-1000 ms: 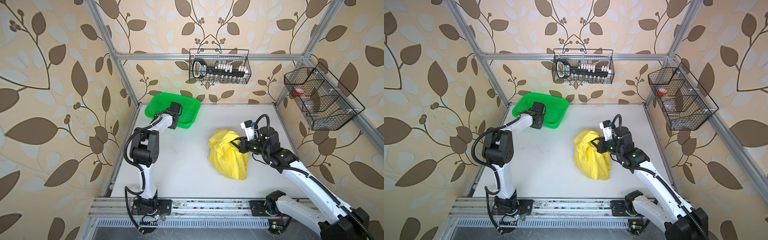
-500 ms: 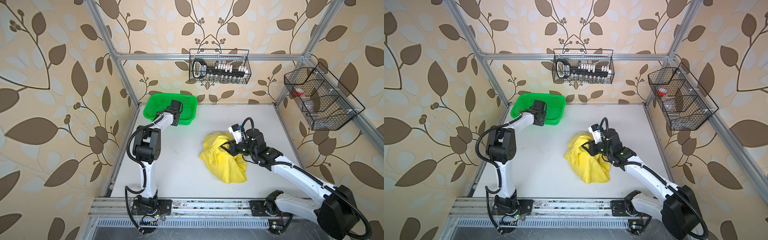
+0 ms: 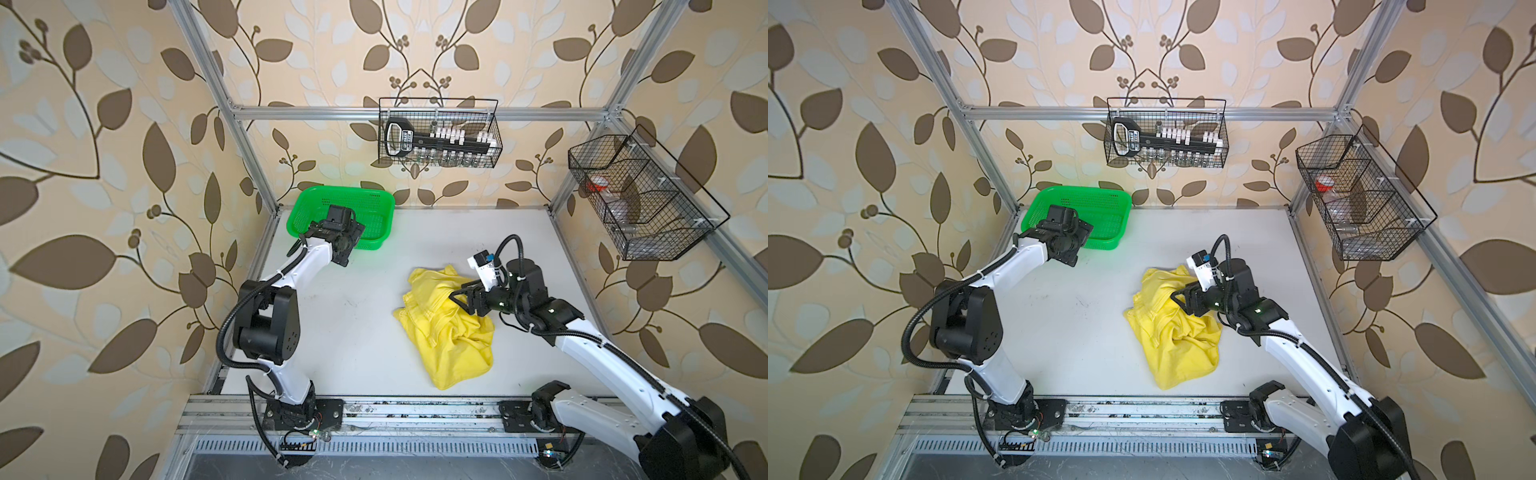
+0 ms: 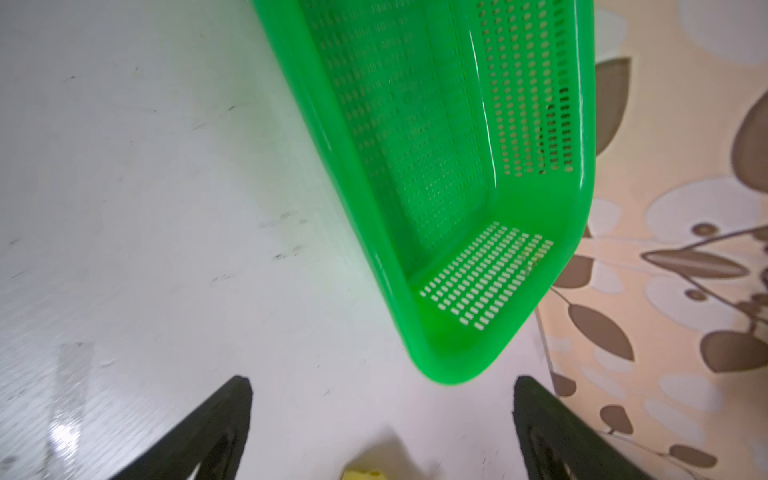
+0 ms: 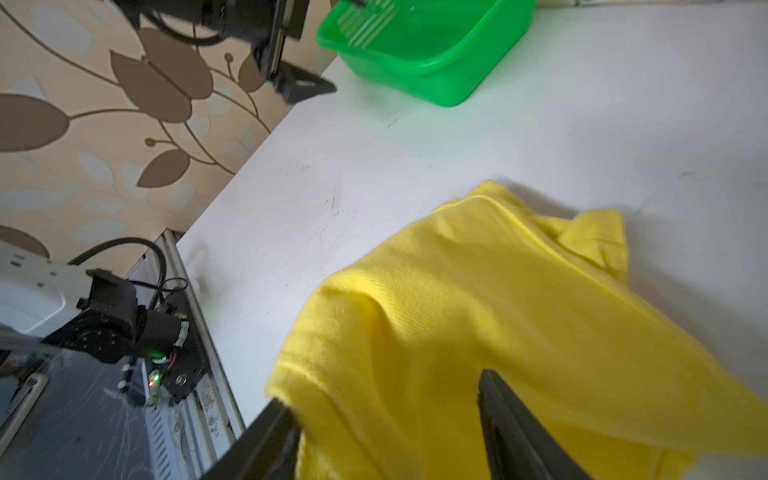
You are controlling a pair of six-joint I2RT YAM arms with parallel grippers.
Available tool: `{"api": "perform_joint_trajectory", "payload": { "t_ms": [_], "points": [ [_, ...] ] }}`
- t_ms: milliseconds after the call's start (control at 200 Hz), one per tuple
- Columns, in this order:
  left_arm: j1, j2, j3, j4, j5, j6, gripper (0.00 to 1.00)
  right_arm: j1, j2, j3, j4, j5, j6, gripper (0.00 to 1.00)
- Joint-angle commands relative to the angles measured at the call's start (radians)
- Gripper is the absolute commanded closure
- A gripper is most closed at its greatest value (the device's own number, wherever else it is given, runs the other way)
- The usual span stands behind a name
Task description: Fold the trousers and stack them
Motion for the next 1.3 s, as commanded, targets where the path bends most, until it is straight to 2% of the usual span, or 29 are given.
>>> {"api": "perform_joint_trajectory", "payload": {
  "t_ms": [0,190,340,430,605,770,925,990,1035,1130,1225,1295],
  "points": [
    [-0.057,-0.131,-0.11,-0.116,0.07,0.149,0.01,-0.055,-0.066,-0.012,-0.121,0.022,-0.042,0.33],
    [-0.179,-0.306,-0.301,-0.18,0.135,0.186,0.01,-0.087,-0.115,-0.1,-0.128,0.068,0.055,0.33],
    [-0.296,-0.373,-0.43,-0.129,0.205,0.159,0.01,-0.088,-0.094,-0.168,-0.082,0.056,0.094,0.33],
    [-0.351,-0.369,-0.484,-0.056,0.27,0.15,0.02,-0.084,-0.07,-0.208,-0.05,0.041,0.107,0.31],
    [-0.381,-0.267,-0.469,0.045,0.4,0.193,0.09,-0.049,-0.021,-0.27,-0.003,0.081,0.093,0.31],
    [-0.438,-0.134,-0.454,0.128,0.48,0.208,0.23,-0.02,0.041,-0.271,0.057,0.116,0.11,0.39],
    [-0.452,-0.081,-0.471,0.195,0.49,0.212,0.39,-0.018,0.086,-0.264,0.098,0.115,0.133,0.6],
    [-0.452,-0.087,-0.463,0.224,0.488,0.206,0.5,-0.018,0.094,-0.266,0.115,0.109,0.145,0.7],
    [-0.452,-0.094,-0.46,0.243,0.481,0.198,0.62,-0.018,0.098,-0.268,0.127,0.105,0.155,0.78],
    [-0.452,-0.089,-0.444,0.266,0.477,0.194,0.75,-0.019,0.101,-0.27,0.153,0.102,0.175,0.91],
    [-0.452,-0.09,-0.422,0.254,0.47,0.21,0.95,-0.028,0.099,-0.267,0.157,0.107,0.18,0.96],
    [-0.45,-0.112,-0.379,0.194,0.447,0.247,1.0,-0.051,0.083,-0.258,0.145,0.107,0.176,1.0]
  ]
}}
